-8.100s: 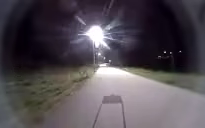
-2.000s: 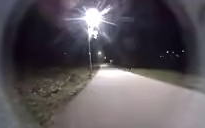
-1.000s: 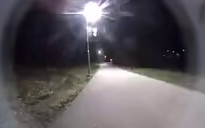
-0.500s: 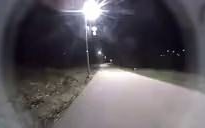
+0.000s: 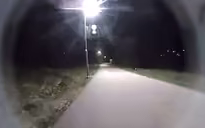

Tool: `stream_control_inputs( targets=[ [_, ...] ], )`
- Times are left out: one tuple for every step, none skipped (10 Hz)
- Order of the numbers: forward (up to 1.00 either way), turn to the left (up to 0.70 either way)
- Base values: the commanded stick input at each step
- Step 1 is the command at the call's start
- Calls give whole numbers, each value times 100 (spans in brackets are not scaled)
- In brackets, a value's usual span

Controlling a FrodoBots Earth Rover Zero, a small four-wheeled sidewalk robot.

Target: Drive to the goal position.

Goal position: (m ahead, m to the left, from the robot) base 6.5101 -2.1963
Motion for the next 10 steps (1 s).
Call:
stream_control_inputs(
  targets=[
    [70, 0],
    [70, 0],
    [70, 0],
    [70, 0],
    [70, 0],
    [70, -1],
    [70, -1],
    [70, 0],
    [70, 0],
    [70, 0]
  ],
)
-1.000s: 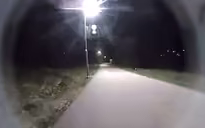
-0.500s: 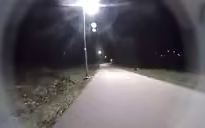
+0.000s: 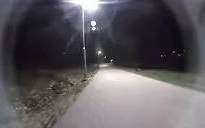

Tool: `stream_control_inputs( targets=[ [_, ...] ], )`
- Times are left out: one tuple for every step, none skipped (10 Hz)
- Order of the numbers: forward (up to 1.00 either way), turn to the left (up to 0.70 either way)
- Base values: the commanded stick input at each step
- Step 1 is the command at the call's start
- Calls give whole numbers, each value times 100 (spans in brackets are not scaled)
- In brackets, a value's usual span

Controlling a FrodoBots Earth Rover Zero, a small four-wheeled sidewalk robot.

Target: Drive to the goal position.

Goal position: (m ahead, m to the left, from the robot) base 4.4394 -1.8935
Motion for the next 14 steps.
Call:
stream_control_inputs(
  targets=[
    [70, 0],
    [70, -1],
    [70, -7],
    [70, -12],
    [70, -6],
    [70, 0],
    [70, 0],
    [70, 0],
    [70, 0],
    [70, 0],
    [70, 0],
    [70, 0],
    [70, 0],
    [70, 0]
  ],
)
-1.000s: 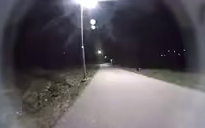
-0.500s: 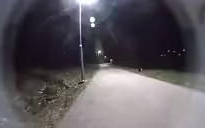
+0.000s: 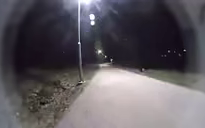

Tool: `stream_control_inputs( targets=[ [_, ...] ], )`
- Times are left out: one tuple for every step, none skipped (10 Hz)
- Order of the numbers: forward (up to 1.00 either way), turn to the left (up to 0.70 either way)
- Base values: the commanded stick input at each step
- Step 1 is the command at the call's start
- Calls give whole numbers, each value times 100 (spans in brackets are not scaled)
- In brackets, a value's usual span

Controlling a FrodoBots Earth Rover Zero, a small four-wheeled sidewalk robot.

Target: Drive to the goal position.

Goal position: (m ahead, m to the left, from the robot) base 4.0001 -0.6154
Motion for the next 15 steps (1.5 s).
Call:
stream_control_inputs(
  targets=[
    [70, 0],
    [70, 0],
    [70, 0],
    [70, 0],
    [70, 0],
    [70, 0],
    [70, 0],
    [70, 0],
    [70, 0],
    [70, 0],
    [70, 0],
    [70, 0],
    [70, -5],
    [70, -9],
    [70, -14]
  ],
)
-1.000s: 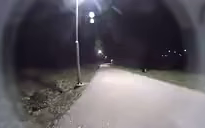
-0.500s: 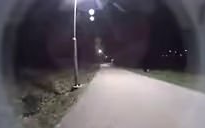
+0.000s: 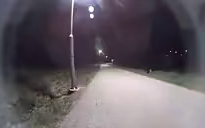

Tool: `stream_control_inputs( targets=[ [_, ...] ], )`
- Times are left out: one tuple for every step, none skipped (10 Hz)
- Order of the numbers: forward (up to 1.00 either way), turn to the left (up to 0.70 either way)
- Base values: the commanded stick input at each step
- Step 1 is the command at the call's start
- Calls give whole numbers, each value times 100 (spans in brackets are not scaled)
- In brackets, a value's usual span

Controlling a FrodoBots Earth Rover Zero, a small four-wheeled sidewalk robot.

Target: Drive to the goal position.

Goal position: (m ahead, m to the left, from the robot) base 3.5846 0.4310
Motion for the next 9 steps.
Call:
stream_control_inputs(
  targets=[
    [70, -14],
    [70, -14],
    [70, -8],
    [70, 0],
    [70, 0],
    [70, 0],
    [70, 0],
    [70, 0],
    [70, 0]
  ],
)
